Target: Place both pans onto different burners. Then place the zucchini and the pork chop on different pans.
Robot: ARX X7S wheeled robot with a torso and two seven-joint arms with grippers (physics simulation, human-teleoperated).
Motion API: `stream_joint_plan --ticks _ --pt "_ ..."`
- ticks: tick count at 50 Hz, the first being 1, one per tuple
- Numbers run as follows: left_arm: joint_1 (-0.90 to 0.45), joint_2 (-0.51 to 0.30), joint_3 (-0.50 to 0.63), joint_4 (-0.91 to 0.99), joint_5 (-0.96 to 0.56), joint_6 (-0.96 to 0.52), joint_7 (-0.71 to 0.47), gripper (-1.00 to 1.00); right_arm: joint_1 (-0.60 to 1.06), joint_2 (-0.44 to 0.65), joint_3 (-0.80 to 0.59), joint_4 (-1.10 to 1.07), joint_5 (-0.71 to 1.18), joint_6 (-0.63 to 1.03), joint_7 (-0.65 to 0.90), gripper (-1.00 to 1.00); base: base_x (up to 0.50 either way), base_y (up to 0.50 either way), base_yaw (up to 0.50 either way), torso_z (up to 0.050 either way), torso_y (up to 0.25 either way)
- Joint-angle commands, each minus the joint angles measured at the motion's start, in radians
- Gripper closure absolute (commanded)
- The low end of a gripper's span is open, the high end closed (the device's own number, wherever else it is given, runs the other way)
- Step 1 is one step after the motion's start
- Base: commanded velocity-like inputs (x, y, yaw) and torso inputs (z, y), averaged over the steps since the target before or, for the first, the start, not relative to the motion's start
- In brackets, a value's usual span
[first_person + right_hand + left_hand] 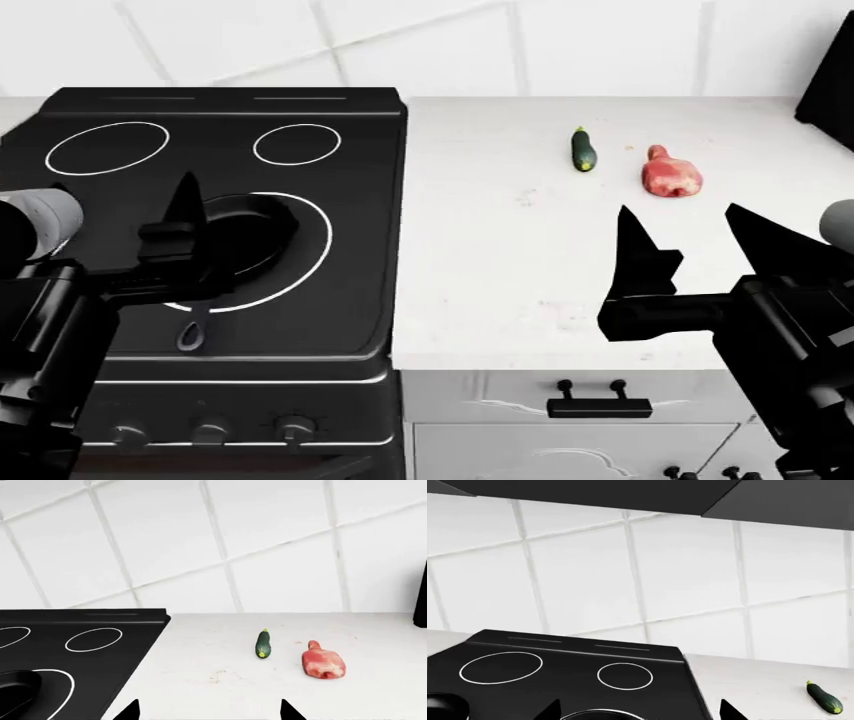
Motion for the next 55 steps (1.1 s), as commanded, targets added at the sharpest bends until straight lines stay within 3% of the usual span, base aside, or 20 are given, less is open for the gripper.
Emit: stream_joint_plan --ticks 1,34,49,55 --pt "0.003 -0.002 0.000 -0.002 0.003 0.006 0.001 -1.00 -0.001 0.001 -0.001 -0.001 0.000 -0.001 -0.002 -1.00 0.00 -0.50 0.00 0.000 0.000" --pt "0.001 -0.005 0.005 -0.013 0.004 0.019 0.004 -1.00 -0.002 0.004 -0.001 0.002 -0.002 -0.007 0.004 -1.00 0.00 -0.50 0.00 0.000 0.000" --pt "-0.004 -0.012 0.002 -0.010 -0.005 0.027 -0.002 -1.00 0.006 0.019 0.013 0.005 0.010 -0.016 0.014 -1.00 0.00 0.00 0.00 0.000 0.000" --pt "-0.004 -0.015 0.000 -0.014 -0.003 0.030 -0.001 -1.00 0.006 0.017 0.018 0.005 0.008 -0.021 0.017 -1.00 0.42 -0.02 0.00 0.000 0.000"
